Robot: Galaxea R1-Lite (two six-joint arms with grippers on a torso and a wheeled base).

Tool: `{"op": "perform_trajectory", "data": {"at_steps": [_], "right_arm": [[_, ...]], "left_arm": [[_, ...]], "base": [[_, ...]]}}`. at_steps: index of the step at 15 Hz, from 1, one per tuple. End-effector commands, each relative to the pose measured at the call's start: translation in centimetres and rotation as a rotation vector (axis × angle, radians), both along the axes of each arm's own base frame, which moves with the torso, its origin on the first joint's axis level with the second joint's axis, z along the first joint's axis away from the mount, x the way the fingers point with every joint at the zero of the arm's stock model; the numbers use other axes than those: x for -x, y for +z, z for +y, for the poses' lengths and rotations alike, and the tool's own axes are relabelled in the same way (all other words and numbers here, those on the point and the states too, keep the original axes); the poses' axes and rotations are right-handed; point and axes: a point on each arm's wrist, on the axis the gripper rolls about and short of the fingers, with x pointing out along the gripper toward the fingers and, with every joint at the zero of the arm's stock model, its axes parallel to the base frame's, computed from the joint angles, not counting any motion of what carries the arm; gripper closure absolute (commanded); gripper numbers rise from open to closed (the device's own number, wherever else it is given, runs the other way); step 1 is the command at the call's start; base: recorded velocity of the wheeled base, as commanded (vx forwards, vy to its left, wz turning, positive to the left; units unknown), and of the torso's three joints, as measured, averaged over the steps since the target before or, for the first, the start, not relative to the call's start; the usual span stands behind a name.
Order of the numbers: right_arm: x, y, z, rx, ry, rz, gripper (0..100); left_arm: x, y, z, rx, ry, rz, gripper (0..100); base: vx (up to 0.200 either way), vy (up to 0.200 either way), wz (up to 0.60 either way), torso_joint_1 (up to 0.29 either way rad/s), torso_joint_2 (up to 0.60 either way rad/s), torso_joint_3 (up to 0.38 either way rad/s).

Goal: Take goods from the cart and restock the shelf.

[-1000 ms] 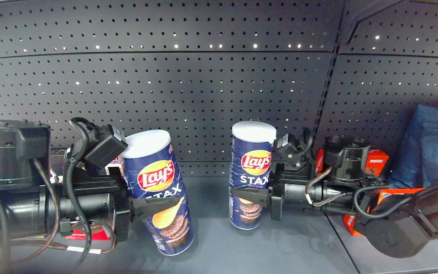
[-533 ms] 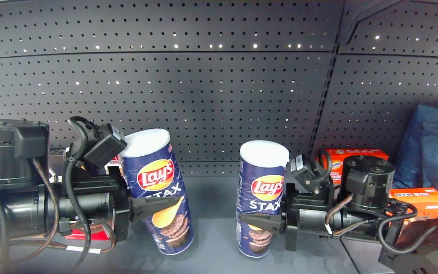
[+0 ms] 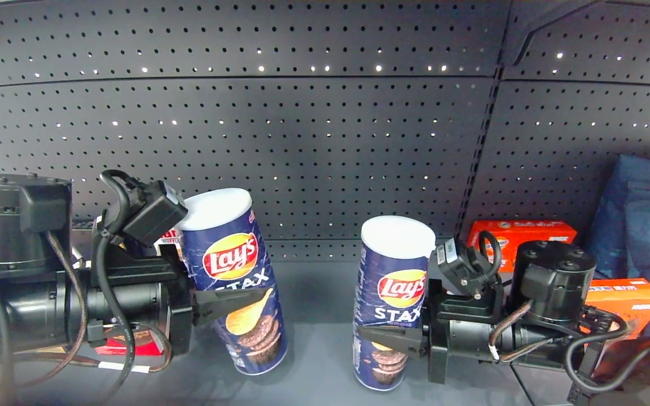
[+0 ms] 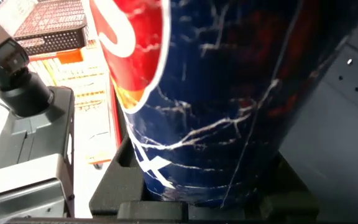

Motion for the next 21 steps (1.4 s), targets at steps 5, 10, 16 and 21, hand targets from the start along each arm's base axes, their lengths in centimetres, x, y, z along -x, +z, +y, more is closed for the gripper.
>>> {"op": "perform_trajectory", "data": {"at_steps": [5,10,16,21], "right_arm": [[-0.5,-1.1,0.8,0.014,0.01,0.018,100],[-0.5,-1.4,0.6,0.023,0.009,0.028,100],[-0.6,-1.9,0.8,0.026,0.011,0.021,0],[-0.6,-1.9,1.0,0.014,0.014,0.01,0]], "left_arm": [[-0.1,-0.1,0.0,-0.001,0.002,0.002,100],[-0.1,-0.2,0.0,-0.003,0.002,0.008,100],[0.0,-0.4,0.1,-0.004,0.0,0.014,100],[0.1,-0.6,0.1,-0.007,0.002,0.021,100]], "base": [[0.0,0.0,0.0,0.0,0.0,0.0],[0.0,0.0,0.0,0.0,0.0,0.0],[0.0,0.0,0.0,0.0,0.0,0.0],[0.0,0.0,0.0,0.0,0.0,0.0]]}}
